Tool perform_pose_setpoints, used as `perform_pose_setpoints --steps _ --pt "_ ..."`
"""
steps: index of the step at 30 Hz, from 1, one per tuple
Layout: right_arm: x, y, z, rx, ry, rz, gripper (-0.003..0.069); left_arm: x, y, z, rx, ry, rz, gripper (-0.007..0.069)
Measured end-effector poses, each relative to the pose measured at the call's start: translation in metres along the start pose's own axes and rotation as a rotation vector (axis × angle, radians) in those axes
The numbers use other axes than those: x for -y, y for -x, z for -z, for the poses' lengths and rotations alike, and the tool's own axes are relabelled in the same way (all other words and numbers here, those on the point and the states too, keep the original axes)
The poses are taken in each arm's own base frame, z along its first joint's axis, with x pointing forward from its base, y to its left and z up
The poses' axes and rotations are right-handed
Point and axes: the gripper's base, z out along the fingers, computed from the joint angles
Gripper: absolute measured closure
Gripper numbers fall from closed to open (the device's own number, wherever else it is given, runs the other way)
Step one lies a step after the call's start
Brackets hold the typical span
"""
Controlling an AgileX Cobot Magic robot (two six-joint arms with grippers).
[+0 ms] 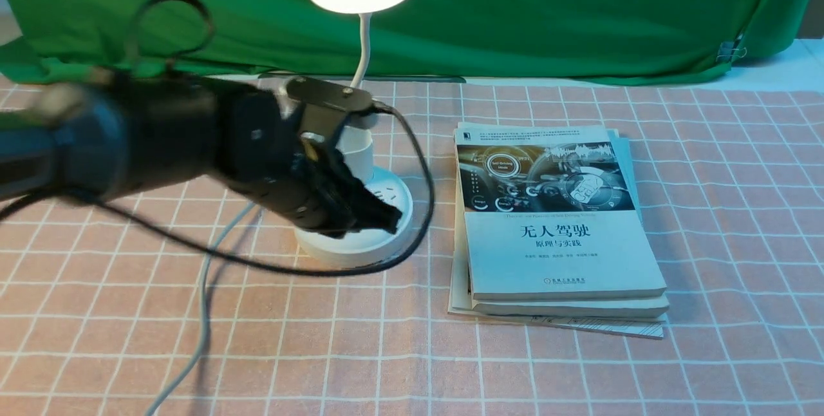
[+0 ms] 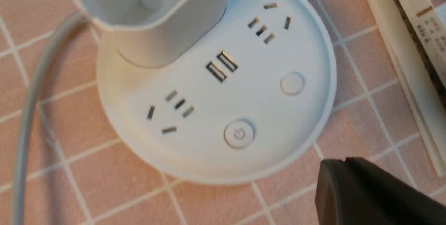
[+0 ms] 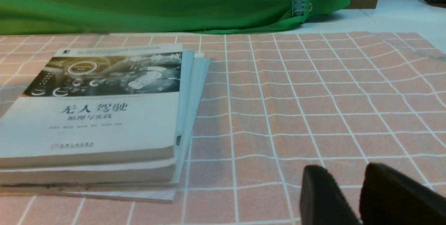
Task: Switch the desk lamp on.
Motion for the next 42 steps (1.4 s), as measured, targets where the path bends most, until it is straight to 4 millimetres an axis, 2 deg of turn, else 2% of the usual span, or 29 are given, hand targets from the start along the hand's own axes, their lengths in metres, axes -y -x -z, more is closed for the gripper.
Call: perform_pose_setpoints --steps 3,4,5,10,11,13,17,22,26,36,41,42 --pt "0.000 0.000 0.000 0.000 0.000 0.000 0.0418 0.002 -0.016 0.037 0.052 -0.003 0.038 0.0603" --pt "0.000 0.000 0.000 0.000 0.000 0.000 0.0418 0.002 -0.019 0.040 0.051 -0.003 0.040 0.0603" --pt "0.000 0.000 0.000 0.000 0.000 0.000 0.0418 0.003 -0.024 0.066 0.113 -0.011 0.057 0.0603" --pt "0.000 0.000 0.000 0.000 0.000 0.000 0.0418 0.008 -0.044 0.142 0.331 -0.039 0.075 0.0603" --pt "0.000 0.000 0.000 0.000 0.000 0.000 0.0418 0.008 -0.045 0.145 0.339 -0.041 0.076 0.0603" --pt "0.000 0.000 0.000 0.000 0.000 0.000 0.0418 0.009 -0.062 0.171 0.417 -0.053 0.076 0.0603" --pt "0.000 0.000 0.000 0.000 0.000 0.000 0.0418 0.009 -0.087 0.197 0.487 -0.066 0.066 0.0603" --pt "0.000 0.000 0.000 0.000 0.000 -0.001 0.0418 0.010 -0.107 0.224 0.568 -0.082 0.054 0.0603" --pt "0.000 0.000 0.000 0.000 0.000 -0.001 0.0418 0.011 -0.115 0.239 0.631 -0.096 0.053 0.0603" --pt "0.000 0.000 0.000 0.000 0.000 0.000 0.0418 0.009 -0.114 0.242 0.737 -0.077 0.038 0.0603" --pt "0.000 0.000 0.000 0.000 0.000 0.000 0.0418 0.002 -0.134 0.240 0.918 0.017 -0.076 0.0603" --pt "0.000 0.000 0.000 0.000 0.000 0.000 0.0418 -0.001 -0.150 0.237 0.992 0.053 -0.120 0.0603"
